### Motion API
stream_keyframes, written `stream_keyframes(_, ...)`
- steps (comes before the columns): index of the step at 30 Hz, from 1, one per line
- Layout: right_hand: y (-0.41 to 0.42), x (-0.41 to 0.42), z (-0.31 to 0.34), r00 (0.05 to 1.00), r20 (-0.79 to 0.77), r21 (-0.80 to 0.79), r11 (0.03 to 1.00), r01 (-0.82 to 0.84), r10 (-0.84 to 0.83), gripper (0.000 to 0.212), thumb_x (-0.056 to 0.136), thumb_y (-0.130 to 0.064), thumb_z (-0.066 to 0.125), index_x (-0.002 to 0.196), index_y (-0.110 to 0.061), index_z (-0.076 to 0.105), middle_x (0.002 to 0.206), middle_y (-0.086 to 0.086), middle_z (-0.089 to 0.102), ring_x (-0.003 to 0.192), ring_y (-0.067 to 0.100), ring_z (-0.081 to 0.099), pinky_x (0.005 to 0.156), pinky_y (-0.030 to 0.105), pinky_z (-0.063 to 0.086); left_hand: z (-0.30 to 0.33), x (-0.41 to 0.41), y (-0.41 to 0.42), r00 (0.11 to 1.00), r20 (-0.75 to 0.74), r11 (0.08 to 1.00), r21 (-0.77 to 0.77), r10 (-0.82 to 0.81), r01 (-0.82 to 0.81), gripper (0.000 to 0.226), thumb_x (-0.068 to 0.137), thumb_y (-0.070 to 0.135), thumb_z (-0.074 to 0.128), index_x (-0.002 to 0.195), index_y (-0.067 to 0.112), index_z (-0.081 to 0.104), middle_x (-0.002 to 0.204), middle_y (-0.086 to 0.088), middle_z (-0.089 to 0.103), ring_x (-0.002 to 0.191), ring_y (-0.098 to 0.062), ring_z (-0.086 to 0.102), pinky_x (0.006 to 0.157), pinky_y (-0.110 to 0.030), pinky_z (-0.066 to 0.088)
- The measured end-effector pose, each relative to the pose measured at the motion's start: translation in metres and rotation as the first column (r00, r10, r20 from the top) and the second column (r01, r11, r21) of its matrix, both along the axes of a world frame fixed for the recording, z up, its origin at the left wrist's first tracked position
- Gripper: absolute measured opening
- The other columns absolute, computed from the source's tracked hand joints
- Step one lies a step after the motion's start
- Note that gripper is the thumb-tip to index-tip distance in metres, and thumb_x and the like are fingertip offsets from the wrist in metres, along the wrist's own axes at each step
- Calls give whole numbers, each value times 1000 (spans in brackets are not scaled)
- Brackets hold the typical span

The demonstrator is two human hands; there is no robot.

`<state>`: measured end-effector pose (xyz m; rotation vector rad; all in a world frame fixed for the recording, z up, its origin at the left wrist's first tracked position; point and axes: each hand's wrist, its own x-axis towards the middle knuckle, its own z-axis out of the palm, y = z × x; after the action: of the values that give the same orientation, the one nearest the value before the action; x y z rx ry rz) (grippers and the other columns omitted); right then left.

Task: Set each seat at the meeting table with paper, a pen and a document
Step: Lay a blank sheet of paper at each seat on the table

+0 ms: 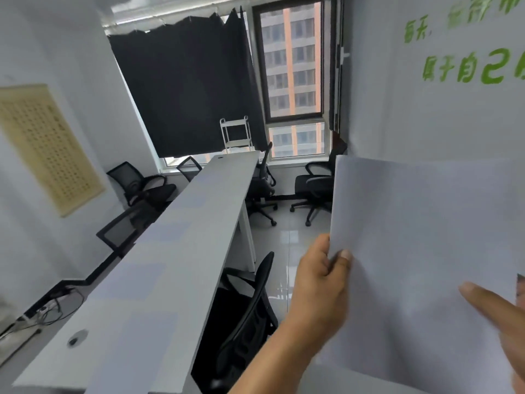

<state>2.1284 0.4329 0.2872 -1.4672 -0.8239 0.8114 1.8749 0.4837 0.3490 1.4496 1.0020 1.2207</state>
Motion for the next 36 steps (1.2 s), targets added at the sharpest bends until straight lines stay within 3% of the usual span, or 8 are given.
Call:
stream_keyframes(3,50,-11,26,993,-15,22,993,-115,115,51,81,-55,78,129,-36,73,114,-4,82,102,31,80,95,65,58,-2,5,39,997,2,997,-10,77,-77,22,115,16,50,122,25,69,114,-21,75,90,-32,68,87,-57,60)
stream_keyframes(5,84,-15,32,988,-27,49,988,-149,150,36,90,-40,78,125,-32,75,112,0,83,99,32,81,96,65,58,-3,5,64,993,-5,993,-16,118,-118,21,115,20,51,118,30,69,114,-27,70,89,-27,61,82,-48,54)
stream_keyframes(8,149,-21,38,980,-18,72,978,-195,196,19,100,-17,72,111,-30,80,104,0,84,90,26,82,91,54,60,-9,7,119,983,10,983,-20,184,-184,24,116,20,50,121,31,70,107,-10,79,89,-30,71,86,-48,62)
stream_keyframes(10,189,-21,45,979,-21,75,977,-202,204,22,100,-12,71,102,-30,82,100,-2,84,85,22,82,87,47,59,-10,11,157,978,32,978,-29,208,-208,26,116,16,49,125,28,70,106,5,83,96,-17,78,93,-44,64)
stream_keyframes(15,290,-8,71,971,10,79,968,-238,238,27,101,-10,69,101,-33,83,101,-2,84,92,25,82,93,51,60,-1,27,265,969,82,972,-57,231,-227,27,116,13,49,123,26,71,109,13,83,99,-7,79,87,-26,63)
stream_keyframes(26,475,21,98,961,17,122,954,-275,275,22,102,-10,67,101,-26,83,104,-9,84,96,14,80,100,51,59,27,59,448,957,61,958,-32,285,-284,26,115,15,52,124,27,73,112,7,84,104,-16,80,94,-42,63)
stream_keyframes(31,572,40,87,937,15,140,928,-346,348,20,102,-11,67,107,-25,81,105,-11,83,100,16,79,99,50,60,18,77,530,915,54,916,-42,400,-398,22,114,12,55,118,23,74,101,10,84,87,-5,79,68,-19,58)
stream_keyframes(36,690,71,95,901,15,170,887,-430,434,21,102,-9,67,110,-24,80,103,-12,83,94,11,80,82,37,59,30,109,619,876,68,879,-52,477,-475,22,114,14,54,118,22,74,97,11,84,77,1,76,60,-11,53)
